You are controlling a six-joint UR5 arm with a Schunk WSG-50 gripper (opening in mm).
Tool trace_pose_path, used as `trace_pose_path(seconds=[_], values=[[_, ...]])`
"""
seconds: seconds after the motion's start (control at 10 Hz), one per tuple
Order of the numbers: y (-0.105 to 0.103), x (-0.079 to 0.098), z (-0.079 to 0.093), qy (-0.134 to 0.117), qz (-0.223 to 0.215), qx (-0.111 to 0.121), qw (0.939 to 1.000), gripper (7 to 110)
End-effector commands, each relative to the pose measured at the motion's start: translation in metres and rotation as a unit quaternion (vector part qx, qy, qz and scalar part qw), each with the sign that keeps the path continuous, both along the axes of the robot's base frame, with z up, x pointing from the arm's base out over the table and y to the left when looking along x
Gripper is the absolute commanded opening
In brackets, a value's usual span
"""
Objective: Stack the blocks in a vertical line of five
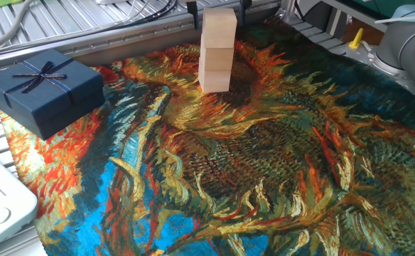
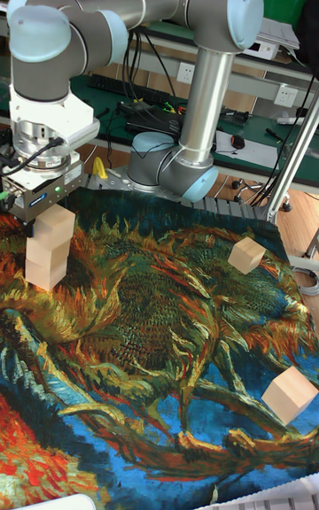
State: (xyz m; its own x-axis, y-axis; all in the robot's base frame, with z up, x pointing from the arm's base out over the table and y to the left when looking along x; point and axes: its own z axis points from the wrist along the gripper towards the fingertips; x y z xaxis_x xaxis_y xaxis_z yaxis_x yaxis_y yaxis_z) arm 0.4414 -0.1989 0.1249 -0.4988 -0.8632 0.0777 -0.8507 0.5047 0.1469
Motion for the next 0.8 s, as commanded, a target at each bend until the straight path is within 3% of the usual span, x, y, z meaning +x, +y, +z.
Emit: trace_pose_path(seconds=[0.0, 0.4, 0.7], values=[[0.003, 0.0, 0.001, 0.0, -0.009, -0.002, 1.0, 88], [0.015, 0.004, 0.016, 0.0, -0.012, -0.002, 0.9999, 88], [0.018, 0.015, 0.027, -0.026, -0.01, -0.013, 0.9995, 88]])
